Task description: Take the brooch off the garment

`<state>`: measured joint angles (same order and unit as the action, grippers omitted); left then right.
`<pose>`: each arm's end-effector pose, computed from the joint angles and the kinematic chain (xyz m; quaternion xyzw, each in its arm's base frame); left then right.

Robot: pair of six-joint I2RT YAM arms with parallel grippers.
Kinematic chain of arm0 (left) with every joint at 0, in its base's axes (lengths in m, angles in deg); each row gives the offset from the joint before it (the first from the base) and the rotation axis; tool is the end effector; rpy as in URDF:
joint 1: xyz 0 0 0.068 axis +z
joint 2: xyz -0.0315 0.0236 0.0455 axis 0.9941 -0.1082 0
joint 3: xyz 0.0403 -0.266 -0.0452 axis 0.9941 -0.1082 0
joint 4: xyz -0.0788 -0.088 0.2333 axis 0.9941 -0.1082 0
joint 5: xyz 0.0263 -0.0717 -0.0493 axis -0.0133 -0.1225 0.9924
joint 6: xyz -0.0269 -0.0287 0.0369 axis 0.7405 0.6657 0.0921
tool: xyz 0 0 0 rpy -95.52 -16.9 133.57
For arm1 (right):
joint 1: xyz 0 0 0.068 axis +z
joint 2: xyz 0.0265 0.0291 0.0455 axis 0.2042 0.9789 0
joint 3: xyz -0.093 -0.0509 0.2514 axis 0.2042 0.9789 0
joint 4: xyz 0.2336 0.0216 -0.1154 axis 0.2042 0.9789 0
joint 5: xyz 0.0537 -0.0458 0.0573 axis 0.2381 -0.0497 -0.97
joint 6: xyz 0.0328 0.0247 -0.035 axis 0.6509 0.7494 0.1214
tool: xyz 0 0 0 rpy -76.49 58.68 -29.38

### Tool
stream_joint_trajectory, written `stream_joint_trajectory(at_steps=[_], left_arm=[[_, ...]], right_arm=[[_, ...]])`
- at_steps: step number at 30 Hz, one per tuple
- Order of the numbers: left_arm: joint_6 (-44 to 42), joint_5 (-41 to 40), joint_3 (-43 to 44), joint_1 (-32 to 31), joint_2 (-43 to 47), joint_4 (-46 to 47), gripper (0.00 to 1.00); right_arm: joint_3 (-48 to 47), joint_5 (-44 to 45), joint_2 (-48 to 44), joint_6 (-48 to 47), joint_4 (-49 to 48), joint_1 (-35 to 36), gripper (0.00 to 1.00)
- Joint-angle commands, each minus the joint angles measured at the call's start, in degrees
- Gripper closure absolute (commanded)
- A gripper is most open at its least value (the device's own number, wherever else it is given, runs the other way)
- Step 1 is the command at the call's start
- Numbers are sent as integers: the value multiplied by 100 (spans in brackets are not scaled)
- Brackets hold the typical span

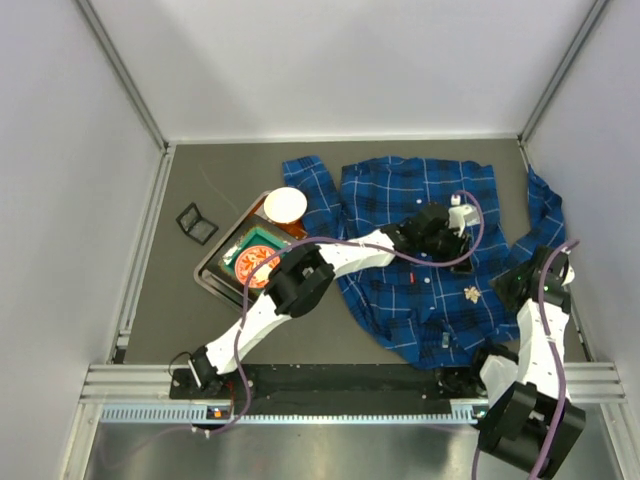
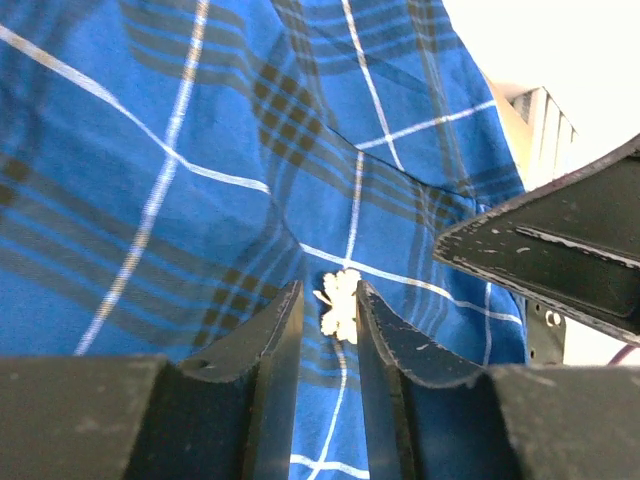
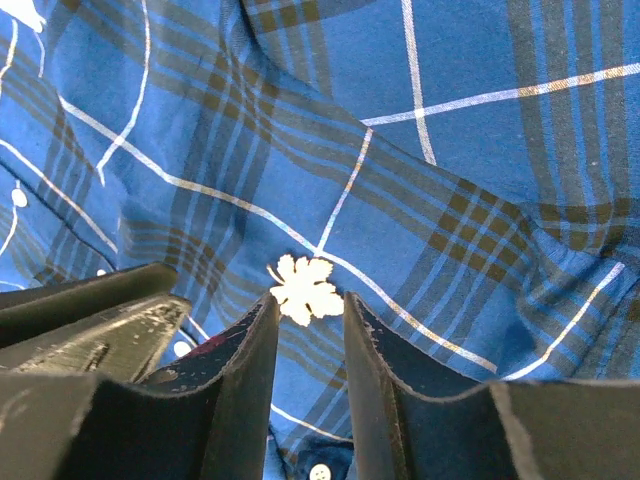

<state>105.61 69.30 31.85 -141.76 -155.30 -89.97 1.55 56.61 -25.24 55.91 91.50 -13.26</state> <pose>0.2933 -0.5002 0.1679 0.3361 0.7639 -0.4976 0.2366 0.1426 -0.0642 0.2026 0.4855 0.8165 0.0623 0.3061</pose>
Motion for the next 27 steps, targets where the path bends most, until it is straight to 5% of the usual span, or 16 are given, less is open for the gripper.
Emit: stream_joint_trajectory(at_steps=[1,9,19,27], left_arm=[[95,238,351,-91,-194,308,69],[165,519,298,-293,-458,492,73],[-54,-43,184,-434,-476,352,69],[-264,-402,351,-416,-643,-96,69]], right_arm=[[-107,212,162,137,-94,-107,66],[25,221,215,111,-287,-107,63],[69,-596,769,-162,-551,-107,64],[315,-280,514,6,-656,-107,64]])
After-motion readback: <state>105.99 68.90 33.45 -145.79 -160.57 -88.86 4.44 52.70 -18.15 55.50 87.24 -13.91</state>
